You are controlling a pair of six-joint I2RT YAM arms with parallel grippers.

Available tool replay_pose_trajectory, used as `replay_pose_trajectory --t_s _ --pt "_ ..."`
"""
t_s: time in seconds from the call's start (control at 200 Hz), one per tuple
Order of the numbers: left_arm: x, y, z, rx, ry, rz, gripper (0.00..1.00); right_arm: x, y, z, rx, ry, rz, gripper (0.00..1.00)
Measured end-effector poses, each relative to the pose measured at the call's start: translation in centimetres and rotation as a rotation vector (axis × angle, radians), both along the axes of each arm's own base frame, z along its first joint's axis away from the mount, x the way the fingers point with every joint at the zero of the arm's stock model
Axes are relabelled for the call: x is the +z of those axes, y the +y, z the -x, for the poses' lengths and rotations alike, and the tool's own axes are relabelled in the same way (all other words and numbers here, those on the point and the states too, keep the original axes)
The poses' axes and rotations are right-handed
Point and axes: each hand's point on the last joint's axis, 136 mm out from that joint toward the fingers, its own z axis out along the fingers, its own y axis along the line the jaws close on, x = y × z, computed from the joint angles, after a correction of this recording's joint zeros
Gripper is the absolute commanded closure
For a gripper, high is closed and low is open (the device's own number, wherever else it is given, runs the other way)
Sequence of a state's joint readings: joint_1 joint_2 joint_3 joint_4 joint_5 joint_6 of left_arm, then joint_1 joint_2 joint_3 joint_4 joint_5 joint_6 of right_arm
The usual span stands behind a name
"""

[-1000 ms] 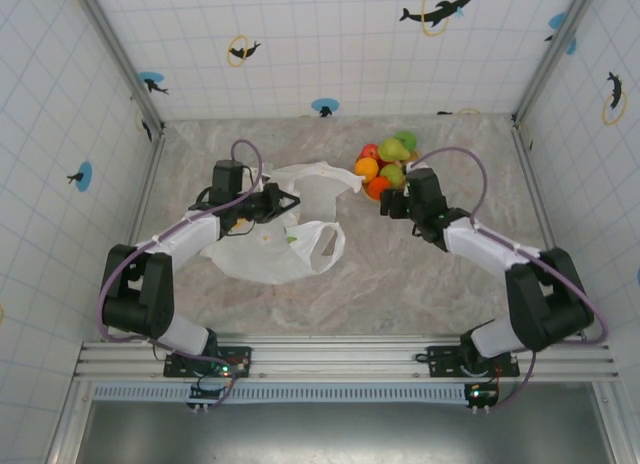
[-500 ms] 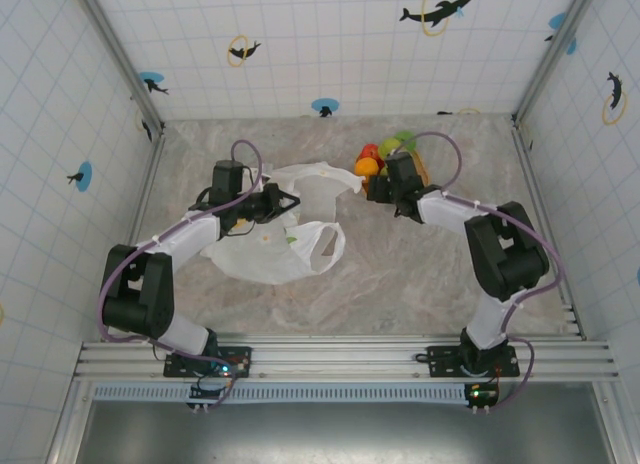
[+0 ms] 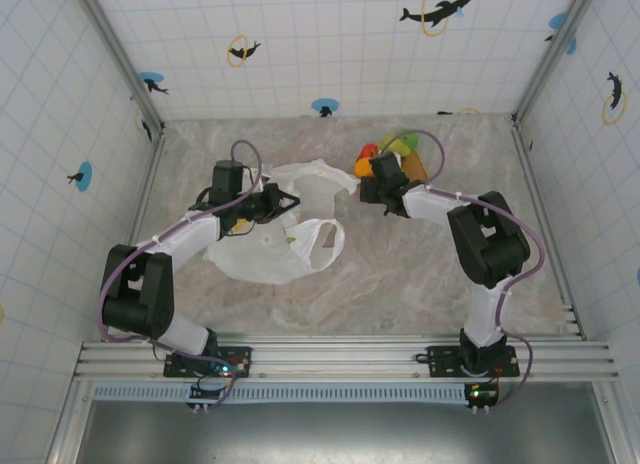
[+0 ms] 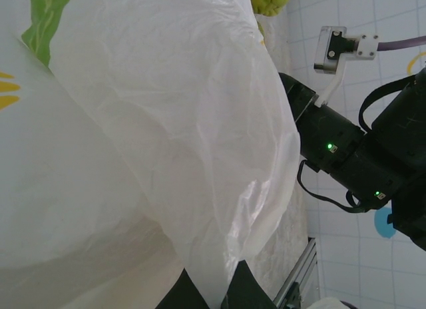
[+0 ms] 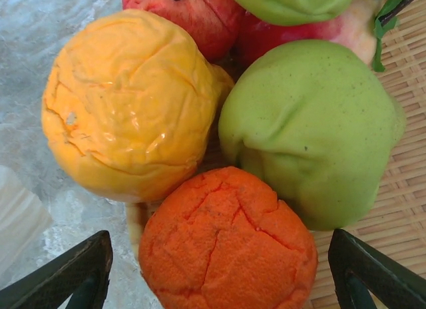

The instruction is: Place the fruits into the plastic bag

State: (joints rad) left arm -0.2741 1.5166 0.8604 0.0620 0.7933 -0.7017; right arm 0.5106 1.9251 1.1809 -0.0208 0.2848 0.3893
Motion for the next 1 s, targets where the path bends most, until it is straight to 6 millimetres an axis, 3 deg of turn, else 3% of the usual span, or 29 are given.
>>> replay_pose_trajectory --t_s 0.646,0.786,0.996 --pt "0.0 0.0 0.0 0.001 0.006 0.004 1.0 -0.5 -0.9 0.6 -0.026 0.002 0.057 0.4" --pt "-0.1 0.0 0.1 0.0 0.009 0.003 1.0 1.0 -1.5 2.0 -0.026 -0.018 0.036 0.43" --pt "-0.1 0.0 0.1 0.001 0.007 0.004 1.0 5.3 -2.4 4.0 -0.007 -0.091 -0.028 0.45"
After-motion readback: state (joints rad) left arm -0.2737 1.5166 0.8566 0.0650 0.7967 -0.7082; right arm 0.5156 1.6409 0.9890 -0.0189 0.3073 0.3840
